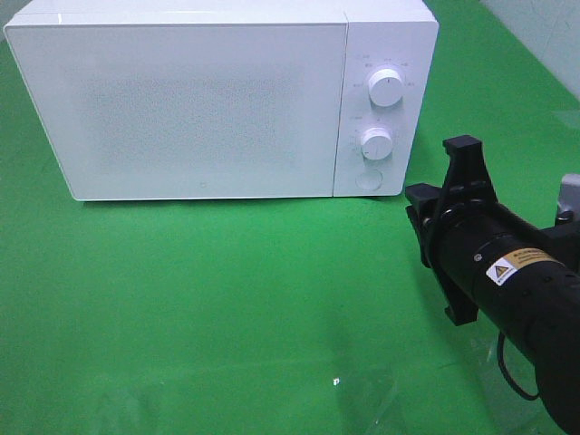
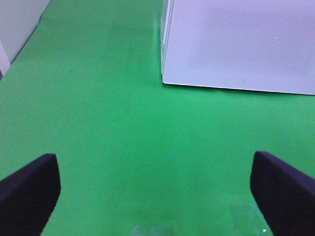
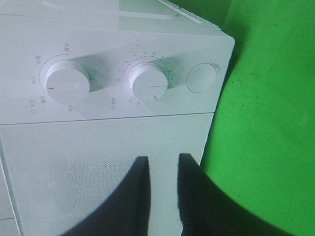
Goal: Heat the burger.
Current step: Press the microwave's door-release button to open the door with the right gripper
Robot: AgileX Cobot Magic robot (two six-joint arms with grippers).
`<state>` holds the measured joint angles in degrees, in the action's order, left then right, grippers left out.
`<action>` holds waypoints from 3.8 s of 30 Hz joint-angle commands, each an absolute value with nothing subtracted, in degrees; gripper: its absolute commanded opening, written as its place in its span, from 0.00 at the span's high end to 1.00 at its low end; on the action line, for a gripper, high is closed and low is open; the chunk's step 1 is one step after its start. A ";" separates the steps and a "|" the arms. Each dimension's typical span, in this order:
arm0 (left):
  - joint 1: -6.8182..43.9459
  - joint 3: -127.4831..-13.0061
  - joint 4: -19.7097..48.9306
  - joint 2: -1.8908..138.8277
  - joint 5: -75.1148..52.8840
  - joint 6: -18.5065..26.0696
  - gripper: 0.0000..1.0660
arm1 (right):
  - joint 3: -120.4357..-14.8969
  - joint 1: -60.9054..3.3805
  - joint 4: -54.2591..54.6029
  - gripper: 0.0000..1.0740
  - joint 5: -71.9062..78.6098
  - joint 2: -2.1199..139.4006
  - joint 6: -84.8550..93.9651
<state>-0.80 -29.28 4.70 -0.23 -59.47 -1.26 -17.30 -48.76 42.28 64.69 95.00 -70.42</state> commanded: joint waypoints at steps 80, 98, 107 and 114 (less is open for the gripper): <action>-0.86 -29.16 4.76 -1.32 -59.07 -1.32 0.08 | -52.37 -29.16 35.70 1.00 58.84 123.07 -78.95; -0.86 -29.16 4.76 -1.32 -59.07 -1.32 0.08 | -60.05 -29.16 44.52 1.00 67.55 123.53 -71.33; -0.86 -29.16 4.76 -1.32 -59.07 -1.32 0.08 | -60.22 -29.16 44.40 1.00 64.52 123.47 -71.68; -0.86 -29.16 4.76 -1.32 -59.07 -1.32 0.08 | -59.07 -29.51 42.97 1.00 53.86 123.47 -72.82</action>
